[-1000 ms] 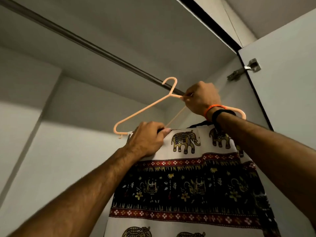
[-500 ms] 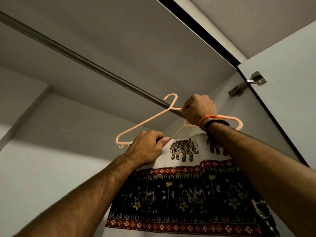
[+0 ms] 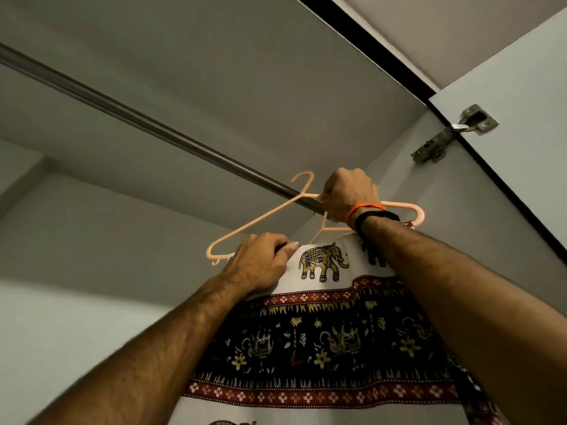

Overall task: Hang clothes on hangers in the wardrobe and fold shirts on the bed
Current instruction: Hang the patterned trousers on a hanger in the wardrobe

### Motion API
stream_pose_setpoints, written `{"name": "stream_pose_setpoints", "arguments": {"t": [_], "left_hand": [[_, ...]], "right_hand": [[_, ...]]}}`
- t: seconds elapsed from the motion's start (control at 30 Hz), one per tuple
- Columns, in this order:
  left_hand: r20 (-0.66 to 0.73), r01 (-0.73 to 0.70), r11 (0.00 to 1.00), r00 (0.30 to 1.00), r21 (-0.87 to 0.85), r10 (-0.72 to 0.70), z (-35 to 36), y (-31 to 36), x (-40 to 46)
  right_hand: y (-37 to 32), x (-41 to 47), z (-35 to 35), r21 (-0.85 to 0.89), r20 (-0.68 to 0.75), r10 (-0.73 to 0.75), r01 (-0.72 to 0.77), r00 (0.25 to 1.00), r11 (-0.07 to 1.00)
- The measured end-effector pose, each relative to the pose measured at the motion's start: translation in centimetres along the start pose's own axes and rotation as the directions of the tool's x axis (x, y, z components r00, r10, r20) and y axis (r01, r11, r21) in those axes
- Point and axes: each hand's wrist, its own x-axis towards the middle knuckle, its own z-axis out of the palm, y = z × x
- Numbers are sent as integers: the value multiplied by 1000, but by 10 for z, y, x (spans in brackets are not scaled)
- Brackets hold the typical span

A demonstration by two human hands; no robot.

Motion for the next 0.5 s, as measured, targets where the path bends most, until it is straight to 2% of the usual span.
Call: {"name": "stream_pose_setpoints", "arguments": {"t": [0.33, 0.5], "left_hand": [[26, 58, 998, 998, 10, -58, 15, -17, 11], [125, 62, 998, 990, -6, -61, 31, -18, -4]], "right_hand": [[3, 15, 31, 37, 44, 2, -4, 999, 999], [16, -3, 41, 53, 96, 19, -24, 995, 998]]}}
